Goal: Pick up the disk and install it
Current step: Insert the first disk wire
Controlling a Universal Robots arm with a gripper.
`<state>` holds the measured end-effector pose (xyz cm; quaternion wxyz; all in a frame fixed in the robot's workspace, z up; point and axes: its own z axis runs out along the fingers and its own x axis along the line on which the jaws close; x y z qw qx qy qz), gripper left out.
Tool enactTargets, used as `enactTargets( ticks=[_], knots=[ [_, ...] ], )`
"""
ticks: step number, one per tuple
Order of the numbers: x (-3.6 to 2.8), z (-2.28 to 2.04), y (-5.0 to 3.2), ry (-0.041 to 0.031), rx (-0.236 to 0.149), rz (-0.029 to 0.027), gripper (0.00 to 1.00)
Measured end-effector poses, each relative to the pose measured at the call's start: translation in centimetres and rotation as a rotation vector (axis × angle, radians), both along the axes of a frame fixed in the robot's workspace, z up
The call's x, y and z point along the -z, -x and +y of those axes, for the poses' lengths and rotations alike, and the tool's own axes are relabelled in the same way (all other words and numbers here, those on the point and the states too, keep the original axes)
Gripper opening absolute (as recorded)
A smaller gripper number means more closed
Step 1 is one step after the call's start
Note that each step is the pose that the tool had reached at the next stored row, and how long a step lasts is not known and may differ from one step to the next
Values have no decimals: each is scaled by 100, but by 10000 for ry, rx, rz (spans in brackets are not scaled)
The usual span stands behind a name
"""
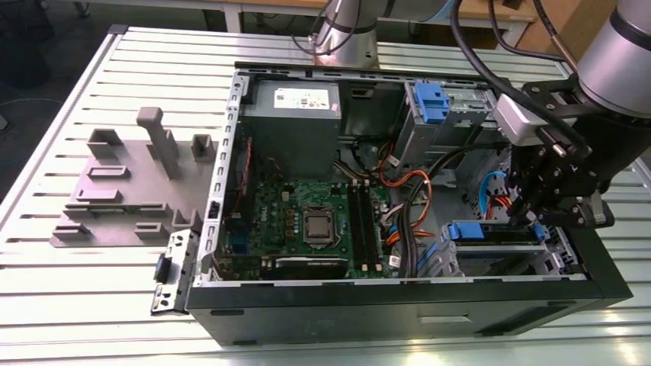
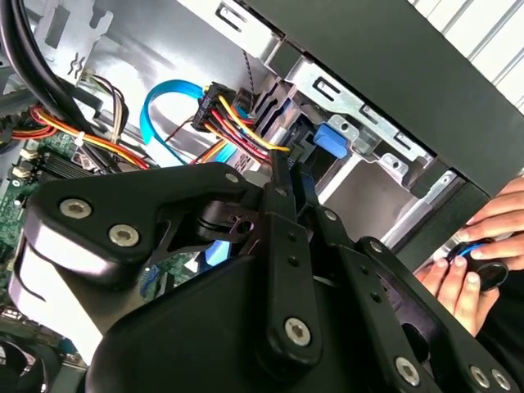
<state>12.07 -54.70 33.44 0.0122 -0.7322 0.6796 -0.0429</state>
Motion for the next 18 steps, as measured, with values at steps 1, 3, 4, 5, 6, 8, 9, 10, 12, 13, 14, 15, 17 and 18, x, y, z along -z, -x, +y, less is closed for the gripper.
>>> enactTargets(
  ticks=[1,3,4,5,6,8,9,10,12,13,14,15,17,18],
  knots=[
    [0,-3,4,1,12,-4,17],
    [2,-14,17,0,16,-29,17],
    [2,-18,21,1,16,-39,17],
    [2,-22,25,1,16,-47,17],
    [2,-25,28,1,15,-54,17],
    [4,-28,34,-2,15,-68,17],
    [5,-29,39,0,16,-84,17],
    [8,-30,44,0,16,-104,17],
    [12,-31,51,2,16,-122,17],
    [14,-30,51,1,19,-125,17],
    [17,-30,51,1,33,-126,17],
    [20,-30,52,1,51,-127,17],
    [25,-30,53,3,79,-130,17],
    [29,-30,53,3,89,-132,17]
  ],
)
